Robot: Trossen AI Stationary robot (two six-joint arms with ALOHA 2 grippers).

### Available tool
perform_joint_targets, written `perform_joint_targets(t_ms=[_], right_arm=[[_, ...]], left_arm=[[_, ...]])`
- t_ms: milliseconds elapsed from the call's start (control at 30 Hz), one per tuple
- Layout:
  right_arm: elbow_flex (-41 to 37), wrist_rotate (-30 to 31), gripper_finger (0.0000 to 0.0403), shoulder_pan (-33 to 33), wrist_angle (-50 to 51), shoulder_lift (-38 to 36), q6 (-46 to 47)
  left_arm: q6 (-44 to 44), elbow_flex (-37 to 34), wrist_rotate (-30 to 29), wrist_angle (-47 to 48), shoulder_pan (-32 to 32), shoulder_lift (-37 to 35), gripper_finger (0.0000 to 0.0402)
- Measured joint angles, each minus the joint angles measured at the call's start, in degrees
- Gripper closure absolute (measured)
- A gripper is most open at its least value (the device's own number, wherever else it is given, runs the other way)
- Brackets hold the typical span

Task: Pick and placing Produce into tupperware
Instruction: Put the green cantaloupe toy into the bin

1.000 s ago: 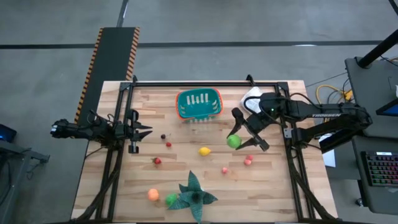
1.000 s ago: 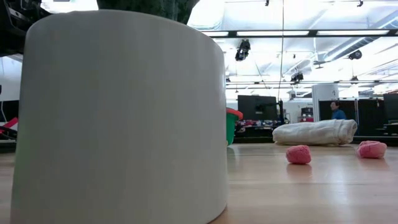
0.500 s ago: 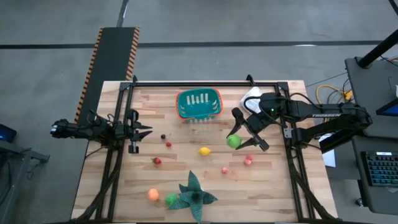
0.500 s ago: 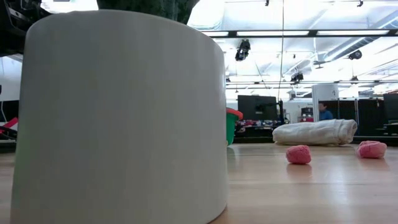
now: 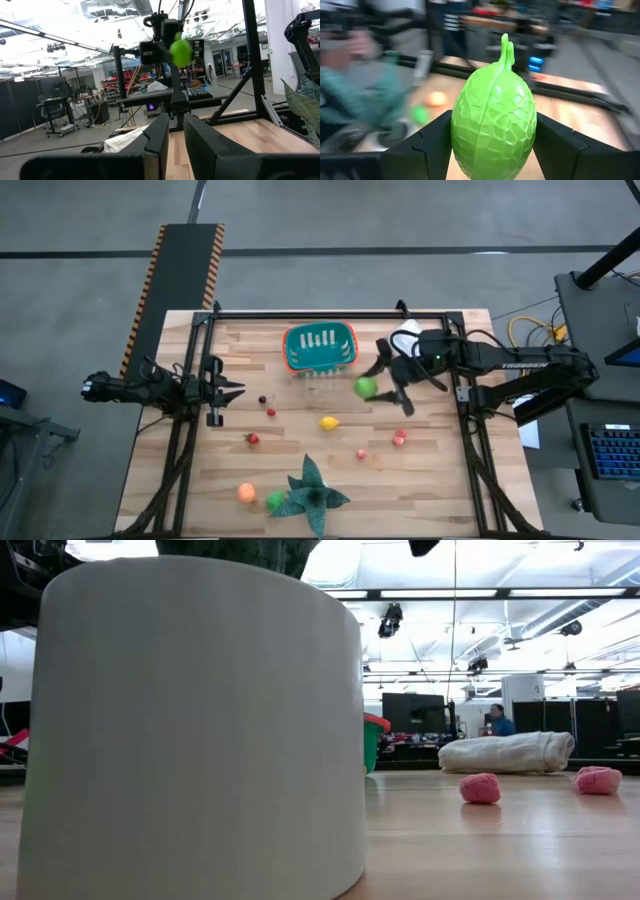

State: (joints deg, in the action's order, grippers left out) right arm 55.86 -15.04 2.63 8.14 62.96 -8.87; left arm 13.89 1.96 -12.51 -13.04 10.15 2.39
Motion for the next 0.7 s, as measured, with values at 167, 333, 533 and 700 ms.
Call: perform_joint_targets(t_ms=[167,333,533,700], right_arm=[[-0.1,17.1,0.0177,0.0,0.2,0.3,3.2],[-0.1,32.3,0.0177,0.0,0.4,0.3,7.0],[-0.1,47.0,0.0177,0.0,0.5,0.3,11.0],[-0.3,55.8,0.0177,0.0,0.6,0.3,13.4]], left_arm=[[0.0,0.0,0.0,0.0,0.0,0.0,0.0356],[0.0,0.0,0.0,0.0,0.0,0.0,0.0356],[0.0,0.0,0.0,0.0,0.0,0.0,0.0356],[0.0,0.0,0.0,0.0,0.0,0.0,0.0356]])
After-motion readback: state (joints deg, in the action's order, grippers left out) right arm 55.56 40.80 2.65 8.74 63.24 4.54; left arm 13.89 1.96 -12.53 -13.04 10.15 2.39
